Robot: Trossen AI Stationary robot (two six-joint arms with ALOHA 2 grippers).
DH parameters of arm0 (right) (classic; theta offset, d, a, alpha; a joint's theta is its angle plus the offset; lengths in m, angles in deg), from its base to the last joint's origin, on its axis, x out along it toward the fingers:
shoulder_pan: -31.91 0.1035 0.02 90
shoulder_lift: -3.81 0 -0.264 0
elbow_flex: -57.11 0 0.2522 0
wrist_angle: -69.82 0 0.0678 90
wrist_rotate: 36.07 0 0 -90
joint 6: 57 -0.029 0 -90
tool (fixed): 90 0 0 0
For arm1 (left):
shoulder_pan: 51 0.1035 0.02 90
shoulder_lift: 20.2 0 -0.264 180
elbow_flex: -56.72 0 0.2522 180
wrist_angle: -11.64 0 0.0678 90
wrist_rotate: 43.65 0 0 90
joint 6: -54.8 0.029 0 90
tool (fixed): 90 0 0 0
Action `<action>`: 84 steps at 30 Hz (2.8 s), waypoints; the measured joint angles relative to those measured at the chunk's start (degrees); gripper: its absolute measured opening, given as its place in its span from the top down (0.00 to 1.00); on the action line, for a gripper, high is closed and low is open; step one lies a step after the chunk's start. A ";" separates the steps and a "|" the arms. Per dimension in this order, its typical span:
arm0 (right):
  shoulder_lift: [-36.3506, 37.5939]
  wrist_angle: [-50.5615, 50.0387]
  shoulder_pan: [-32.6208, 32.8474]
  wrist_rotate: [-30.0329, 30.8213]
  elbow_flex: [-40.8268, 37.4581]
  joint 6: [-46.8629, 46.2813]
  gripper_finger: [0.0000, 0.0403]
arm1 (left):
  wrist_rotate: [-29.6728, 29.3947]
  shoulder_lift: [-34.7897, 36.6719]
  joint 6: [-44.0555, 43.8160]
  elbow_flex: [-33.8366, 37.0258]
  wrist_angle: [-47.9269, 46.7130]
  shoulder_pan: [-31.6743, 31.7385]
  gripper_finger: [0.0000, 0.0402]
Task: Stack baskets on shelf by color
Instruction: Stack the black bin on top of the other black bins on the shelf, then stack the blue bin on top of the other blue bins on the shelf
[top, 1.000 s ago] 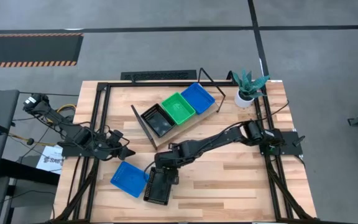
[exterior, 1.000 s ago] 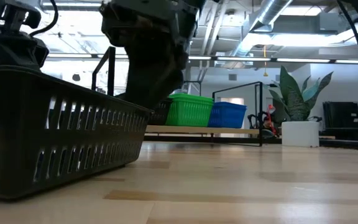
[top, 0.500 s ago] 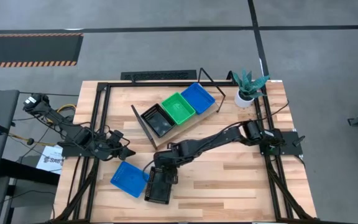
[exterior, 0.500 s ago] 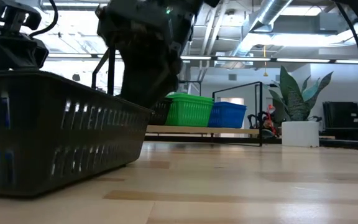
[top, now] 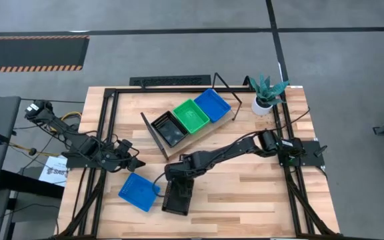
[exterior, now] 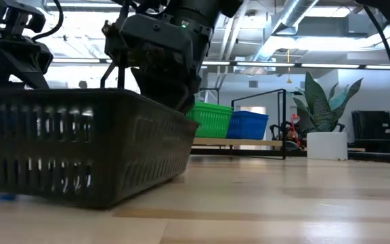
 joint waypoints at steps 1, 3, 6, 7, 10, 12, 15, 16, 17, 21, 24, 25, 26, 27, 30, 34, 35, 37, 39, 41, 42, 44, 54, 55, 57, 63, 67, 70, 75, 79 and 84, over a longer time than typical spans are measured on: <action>-0.03 -0.16 0.00 -0.02 0.13 0.14 0.73 | -0.07 0.00 -0.04 0.00 -0.05 0.00 0.68; -0.03 -0.28 0.00 -0.04 0.35 0.20 0.80 | -0.08 0.00 -0.09 0.00 -0.05 -0.01 0.68; 0.10 -2.14 0.00 -0.32 0.37 0.78 0.95 | -0.19 0.00 -0.05 0.00 -0.06 0.00 0.68; 0.74 -3.41 0.00 -0.31 0.35 1.34 0.96 | -0.21 0.00 -0.05 0.00 -0.08 -0.02 0.68; 3.31 -7.52 -0.32 -0.61 0.35 5.15 0.97 | -0.33 0.00 -0.03 0.00 -0.22 -0.02 0.68; 6.15 -11.19 -0.90 -1.48 0.28 9.35 0.98 | -0.44 0.01 -0.03 0.00 -0.38 -0.01 0.68; 12.41 -16.22 -3.05 -2.90 0.30 15.41 0.98 | -0.95 0.00 0.30 0.00 -0.43 0.00 0.68; 14.58 -17.23 -4.08 -3.00 0.36 17.68 0.98 | -1.26 0.02 0.45 0.00 -0.40 -0.02 0.68; 16.90 -18.32 -5.24 -3.08 0.36 20.31 0.98 | -1.52 0.00 0.48 0.00 -0.40 0.00 0.68; 24.49 -18.29 -10.80 -3.04 0.37 32.27 0.98 | -2.87 0.00 0.48 0.00 -0.44 -0.01 0.68; 27.96 -13.79 -15.77 -3.04 0.37 40.55 0.98 | -3.46 0.00 0.45 0.00 -0.45 0.00 0.68; 28.31 -12.39 -17.31 -3.04 0.37 43.22 0.98 | -3.49 0.00 0.45 0.00 -0.46 0.00 0.68; 28.44 -10.01 -18.74 -3.03 0.37 45.61 0.98 | -3.61 0.02 0.44 0.00 -0.43 -0.02 0.68; 28.50 -7.75 -20.07 -2.97 0.37 47.72 0.98 | -3.75 0.00 0.23 0.00 -0.45 -0.01 0.68; 27.28 -1.87 -23.36 -3.18 0.62 53.46 0.99 | -3.99 0.02 -0.68 0.00 -0.43 0.00 0.68; 23.15 0.69 -26.25 -4.59 3.42 58.97 0.99 | -4.06 -0.02 -1.70 0.00 -0.47 0.00 0.68; 21.97 0.44 -26.67 -4.58 4.31 60.22 0.99 | -4.33 -0.01 -2.00 0.00 -0.64 0.00 0.68; 19.76 -0.15 -27.42 -4.62 6.22 62.25 0.99 | -5.10 -0.01 -2.13 0.00 -0.61 0.02 0.68; 17.57 -0.02 -27.77 -5.29 7.98 63.94 0.99 | -6.08 0.00 -2.59 0.00 -0.71 0.04 0.68; 15.78 -1.15 -27.78 -6.33 9.27 65.71 0.99 | -6.92 0.00 -3.01 0.00 -0.70 0.04 0.68; 14.75 -1.48 -27.76 -6.53 9.89 66.80 0.99 | -7.28 -0.02 -3.02 0.00 -0.74 0.04 0.68; 13.30 -2.23 -27.74 -6.58 10.69 68.90 0.98 | -7.58 0.00 -3.08 0.00 -0.70 0.04 0.68; 10.83 -3.21 -27.62 -6.27 12.08 77.09 0.96 | -9.38 0.00 -3.98 0.00 -0.75 0.09 0.68; 10.75 -2.57 -27.60 -6.22 12.09 77.69 0.95 | -9.46 0.00 -3.98 0.00 -0.75 0.09 0.68; 10.75 -2.84 -27.54 -6.12 12.11 78.31 0.93 | -9.69 0.00 -3.98 0.00 -0.75 0.09 0.68; 10.73 -2.63 -27.56 -6.08 12.11 79.83 0.85 | -10.87 0.00 -3.98 0.00 -0.77 0.09 0.68; 10.73 -2.19 -27.58 -6.05 12.11 79.81 0.77 | -11.42 0.00 -3.98 0.00 -0.75 0.09 0.68; 10.73 -1.68 -27.58 -6.03 12.11 79.73 0.68 | -11.56 0.00 -3.98 0.00 -0.76 0.09 0.68; 11.37 0.46 -27.31 -5.20 12.08 76.70 0.52 | -11.57 0.00 -4.35 0.00 -0.75 0.09 0.68; 15.24 0.44 -26.77 -1.99 12.11 68.81 0.45 | -11.55 0.00 -4.49 0.00 -0.75 0.09 0.68; 20.02 -7.87 -25.72 -2.18 12.22 50.73 0.45 | -11.55 0.00 -4.39 0.00 -0.95 0.10 0.68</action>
